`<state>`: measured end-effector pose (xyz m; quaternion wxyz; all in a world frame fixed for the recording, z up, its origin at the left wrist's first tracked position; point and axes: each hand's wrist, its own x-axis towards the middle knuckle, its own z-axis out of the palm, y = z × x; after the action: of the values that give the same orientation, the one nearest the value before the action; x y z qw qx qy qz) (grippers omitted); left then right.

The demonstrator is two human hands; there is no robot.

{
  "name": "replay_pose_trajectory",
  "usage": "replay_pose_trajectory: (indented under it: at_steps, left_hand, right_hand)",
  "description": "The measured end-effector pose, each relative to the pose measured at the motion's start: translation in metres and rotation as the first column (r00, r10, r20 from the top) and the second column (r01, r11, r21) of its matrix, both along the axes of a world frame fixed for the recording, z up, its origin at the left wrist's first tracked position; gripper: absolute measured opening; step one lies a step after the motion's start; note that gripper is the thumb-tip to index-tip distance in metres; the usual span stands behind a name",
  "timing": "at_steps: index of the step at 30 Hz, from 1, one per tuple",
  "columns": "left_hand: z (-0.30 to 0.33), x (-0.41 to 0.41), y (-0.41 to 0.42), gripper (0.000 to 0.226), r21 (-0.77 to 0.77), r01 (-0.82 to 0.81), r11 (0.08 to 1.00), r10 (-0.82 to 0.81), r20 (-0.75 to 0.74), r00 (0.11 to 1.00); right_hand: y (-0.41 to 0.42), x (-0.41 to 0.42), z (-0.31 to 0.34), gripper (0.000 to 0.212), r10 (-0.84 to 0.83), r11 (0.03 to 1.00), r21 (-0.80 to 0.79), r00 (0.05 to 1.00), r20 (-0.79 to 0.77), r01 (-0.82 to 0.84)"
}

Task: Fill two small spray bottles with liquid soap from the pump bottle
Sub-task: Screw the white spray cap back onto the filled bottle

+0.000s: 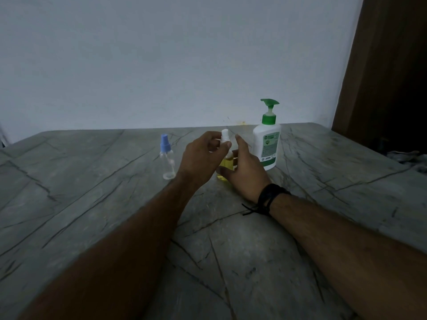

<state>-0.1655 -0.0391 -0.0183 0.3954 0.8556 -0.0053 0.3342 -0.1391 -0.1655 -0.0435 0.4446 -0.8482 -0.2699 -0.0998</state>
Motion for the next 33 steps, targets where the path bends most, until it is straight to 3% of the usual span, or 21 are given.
replay_pose_trajectory:
  at_steps: [18, 27, 33]
  left_hand:
    - [-0.003, 0.004, 0.000, 0.037, -0.010, 0.007, 1.000, -0.007, -0.001, 1.000]
    - [-0.002, 0.008, -0.002, 0.031, 0.135, -0.029, 0.990, 0.029, -0.001, 1.000]
    - [-0.003, 0.012, 0.000, 0.029, 0.147, -0.053, 0.988, 0.052, 0.012, 0.999]
  right_hand:
    - [0.000, 0.002, -0.001, 0.098, 0.004, 1.000, 0.010, 1.000, 0.010, -0.004]
    - [0.000, 0.002, -0.001, 0.098, -0.003, 1.000, 0.008, 1.000, 0.017, 0.003]
    - [0.000, 0.002, -0.001, 0.097, 0.001, 1.000, 0.011, 1.000, 0.009, -0.002]
